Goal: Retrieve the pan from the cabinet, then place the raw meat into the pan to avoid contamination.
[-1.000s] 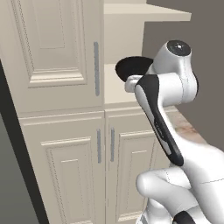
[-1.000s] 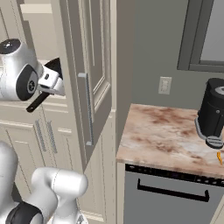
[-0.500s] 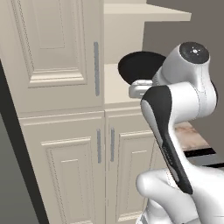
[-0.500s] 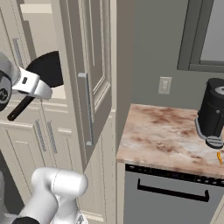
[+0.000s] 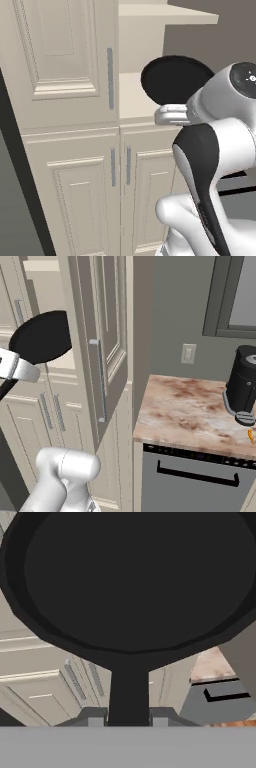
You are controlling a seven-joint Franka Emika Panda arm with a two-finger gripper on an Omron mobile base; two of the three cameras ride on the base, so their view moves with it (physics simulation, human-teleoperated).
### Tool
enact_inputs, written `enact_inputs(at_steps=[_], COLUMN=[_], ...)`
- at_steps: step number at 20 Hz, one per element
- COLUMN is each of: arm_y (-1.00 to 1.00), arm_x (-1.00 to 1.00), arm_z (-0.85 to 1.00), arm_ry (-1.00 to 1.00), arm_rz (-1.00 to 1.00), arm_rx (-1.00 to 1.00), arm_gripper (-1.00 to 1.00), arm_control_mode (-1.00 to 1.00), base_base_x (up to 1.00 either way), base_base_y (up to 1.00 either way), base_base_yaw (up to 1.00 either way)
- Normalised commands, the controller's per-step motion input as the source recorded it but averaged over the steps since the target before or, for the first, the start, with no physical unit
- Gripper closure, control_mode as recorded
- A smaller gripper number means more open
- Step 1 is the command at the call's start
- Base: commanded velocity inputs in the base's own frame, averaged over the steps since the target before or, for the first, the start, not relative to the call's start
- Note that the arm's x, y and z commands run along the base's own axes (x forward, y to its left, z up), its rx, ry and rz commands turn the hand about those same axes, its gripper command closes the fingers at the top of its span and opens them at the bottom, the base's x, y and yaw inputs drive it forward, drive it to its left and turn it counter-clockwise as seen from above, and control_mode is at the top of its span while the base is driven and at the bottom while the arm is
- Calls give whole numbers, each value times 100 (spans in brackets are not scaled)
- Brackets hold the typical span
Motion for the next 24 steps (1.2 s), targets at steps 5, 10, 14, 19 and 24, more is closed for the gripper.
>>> enact_inputs(at_steps=[5, 10, 14, 19, 24], arm_y=[8, 2, 0, 0, 0], arm_x=[-49, -47, -51, -36, -16], arm_z=[-7, 4, 11, 2, 0], arm_ry=[1, 0, 0, -2, -1], arm_rz=[0, -2, -3, -3, -1], arm_rx=[-3, -1, 0, 0, 0], arm_gripper=[100, 100, 100, 100, 100], arm_control_mode=[-100, -100, -100, -100, -100], base_base_x=[0, 0, 0, 0, 0], base_base_y=[0, 0, 0, 0, 0], base_base_yaw=[0, 0, 0, 0, 0])
